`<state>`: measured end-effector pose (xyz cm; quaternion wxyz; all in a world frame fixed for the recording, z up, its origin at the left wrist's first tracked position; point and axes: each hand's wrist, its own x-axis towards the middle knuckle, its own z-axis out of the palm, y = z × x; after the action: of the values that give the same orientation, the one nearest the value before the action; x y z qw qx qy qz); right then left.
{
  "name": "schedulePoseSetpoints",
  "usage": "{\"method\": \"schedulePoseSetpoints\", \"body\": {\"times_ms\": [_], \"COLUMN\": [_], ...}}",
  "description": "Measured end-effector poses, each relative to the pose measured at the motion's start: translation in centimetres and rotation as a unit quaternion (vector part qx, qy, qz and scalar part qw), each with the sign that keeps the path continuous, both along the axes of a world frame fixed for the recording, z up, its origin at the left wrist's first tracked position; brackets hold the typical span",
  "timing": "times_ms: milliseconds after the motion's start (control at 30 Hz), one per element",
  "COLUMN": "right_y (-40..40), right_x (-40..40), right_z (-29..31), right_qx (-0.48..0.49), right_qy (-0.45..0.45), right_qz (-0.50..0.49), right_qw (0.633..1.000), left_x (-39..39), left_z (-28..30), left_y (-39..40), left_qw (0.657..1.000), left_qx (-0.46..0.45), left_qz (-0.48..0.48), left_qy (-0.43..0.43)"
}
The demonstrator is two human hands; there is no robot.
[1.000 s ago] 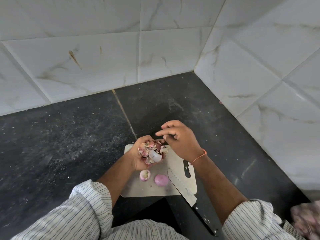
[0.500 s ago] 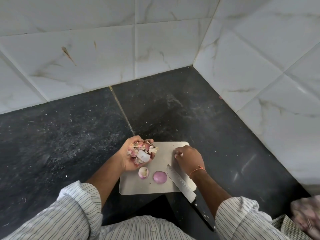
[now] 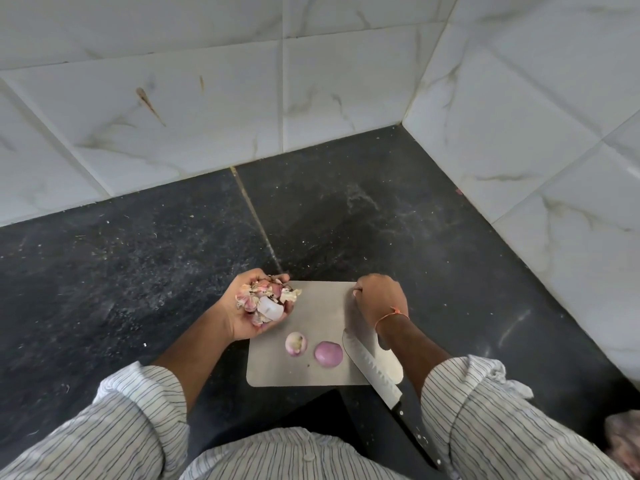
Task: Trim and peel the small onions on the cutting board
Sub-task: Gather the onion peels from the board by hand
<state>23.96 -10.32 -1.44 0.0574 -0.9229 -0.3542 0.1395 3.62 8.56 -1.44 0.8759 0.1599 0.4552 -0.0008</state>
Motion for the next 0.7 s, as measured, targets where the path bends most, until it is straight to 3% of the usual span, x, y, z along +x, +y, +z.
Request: {"method": "schedulePoseSetpoints", "body": {"times_ms": [133, 200, 267, 367, 467, 567, 700], "right_y": [0.5, 0.8, 1.3, 1.8, 2.0, 1.8, 1.7], "right_x": [-0.8, -1.6, -2.6, -5.2, -7.5, -9.1, -11.6], "right_z": [0.4, 1.1, 2.4, 5.5, 7.2, 7.0, 6.6], "right_qx": [-0.043, -0.02, 0.11, 0.298, 0.34, 0.399, 0.471], "right_qy": [0.019, 0.048, 0.093, 0.125, 0.09, 0.093, 0.156], "right_qz": [0.029, 0.036, 0.022, 0.08, 0.133, 0.057, -0.088], "right_qw": [0.998, 0.998, 0.989, 0.943, 0.927, 0.911, 0.864], "left_x": [0.5, 0.9, 1.3, 1.8, 2.6, 3.6, 4.9], "left_z": [0.2, 0.5, 0.8, 1.2, 2.2, 3.3, 5.4], "left_y": [-1.0, -1.6, -2.1, -2.8, -3.5, -4.6, -6.5], "left_qw": [1.0, 1.0, 1.0, 0.998, 0.998, 0.998, 0.995], "left_qx": [0.003, 0.003, 0.005, 0.014, -0.003, -0.01, -0.016], "left_qz": [-0.013, -0.012, -0.02, -0.047, -0.056, -0.038, 0.017], "left_qy": [0.002, 0.001, -0.008, -0.029, -0.031, -0.055, -0.101]}}
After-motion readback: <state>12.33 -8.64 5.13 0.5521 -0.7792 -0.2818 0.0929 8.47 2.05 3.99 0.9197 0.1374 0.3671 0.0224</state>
